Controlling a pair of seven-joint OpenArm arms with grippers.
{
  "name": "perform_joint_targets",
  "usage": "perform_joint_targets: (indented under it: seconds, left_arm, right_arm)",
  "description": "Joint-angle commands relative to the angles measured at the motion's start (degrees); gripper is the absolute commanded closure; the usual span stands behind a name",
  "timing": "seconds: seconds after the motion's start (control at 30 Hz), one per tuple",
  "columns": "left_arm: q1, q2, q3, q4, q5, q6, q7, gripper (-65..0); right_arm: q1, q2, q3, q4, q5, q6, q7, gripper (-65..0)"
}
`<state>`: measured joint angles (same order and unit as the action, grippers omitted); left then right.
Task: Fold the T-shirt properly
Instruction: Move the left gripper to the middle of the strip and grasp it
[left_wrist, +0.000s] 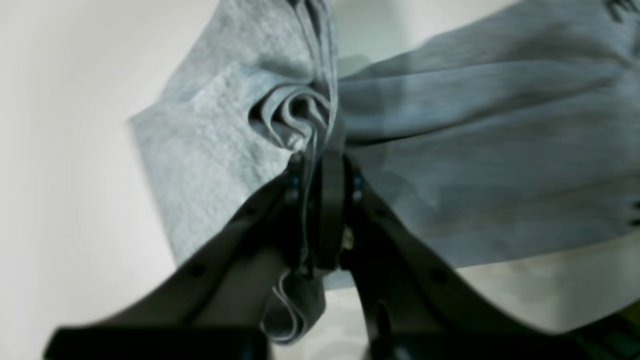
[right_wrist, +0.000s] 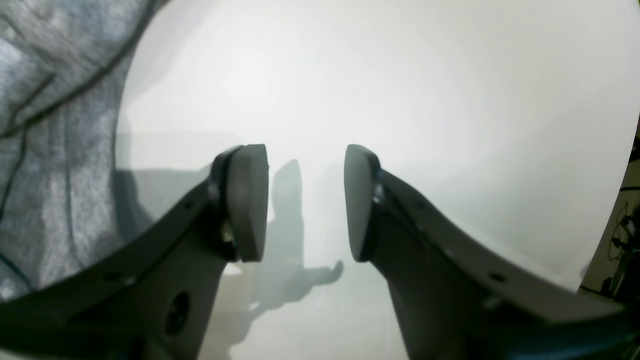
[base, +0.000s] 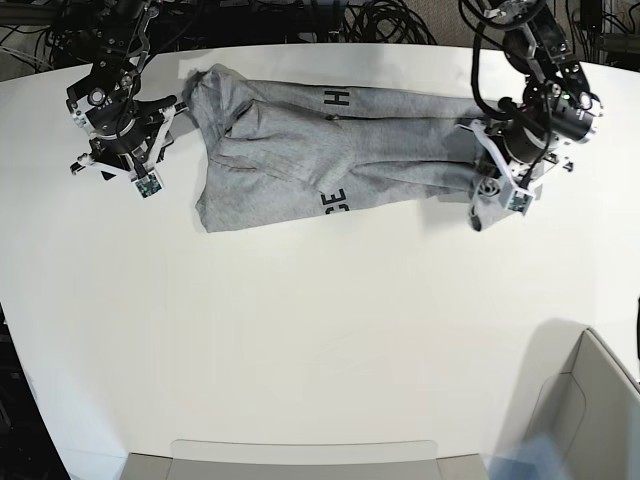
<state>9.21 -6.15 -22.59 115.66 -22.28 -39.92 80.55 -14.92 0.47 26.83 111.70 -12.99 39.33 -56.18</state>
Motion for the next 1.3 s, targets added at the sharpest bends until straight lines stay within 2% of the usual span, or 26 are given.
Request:
perform_joint_targets:
  seconds: [0.0, 0.23, 0.5, 0.7, 0.83, 0.9, 0.97, 1.13, 1.2, 1.27]
  left_arm:
    - [-0.4, 0.7, 1.2, 1.0, -0.6, -0.1, -0.6, 0.0]
    - [-0.2, 3.8, 7.7, 1.0, -0.6, -0.1, -0.6, 0.0]
    - [0.0, 3.9, 12.4, 0.9, -0.4, -0.1, -0.6, 0.0]
    - [0.0, 3.8, 12.6, -0.1, -0.4, -0.1, -0.6, -0.4]
    - [2.0, 3.5, 12.5, 0.2, -0.7, -0.1, -0.6, -18.5]
    - [2.5, 3.5, 12.5, 1.0, -0.8, -0.1, -0.6, -23.2]
    - [2.7, 3.7, 12.7, 1.0, -1.9, -0.1, -0.6, -23.2]
    - [4.3, 3.5, 13.3, 1.0, -10.0, -0.1, -0.6, -23.0]
    - [4.2, 3.5, 12.5, 0.9, -11.9, -0.1, -0.6, -21.3]
    - [4.0, 3.5, 12.5, 0.9, -12.0, -0.1, -0.6, -19.3]
  right_arm:
    - [0.5, 0.5, 0.1, 1.0, 0.3, 0.7, 0.6, -25.6]
    - [0.3, 0.5, 0.4, 1.0, 0.3, 0.7, 0.6, -25.6]
    - [0.2, 0.5, 0.6, 1.0, 0.3, 0.7, 0.6, -25.6]
    - [0.2, 0.5, 0.6, 1.0, 0.3, 0.7, 0.6, -25.7]
    - [0.2, 0.5, 0.6, 1.0, 0.3, 0.7, 0.6, -25.7]
    - [0.2, 0.5, 0.4, 1.0, 0.3, 0.7, 0.6, -25.7]
    - [0.2, 0.5, 0.4, 1.1, 0.6, 0.7, 0.6, -25.7]
    - [1.3, 0.4, 0.4, 1.6, 1.2, 0.7, 0.7, -25.7]
    - [1.9, 0.3, 0.7, 2.7, 4.2, 0.7, 0.7, -25.7]
    - [1.8, 0.0, 0.7, 5.2, 10.1, 0.7, 0.7, -25.7]
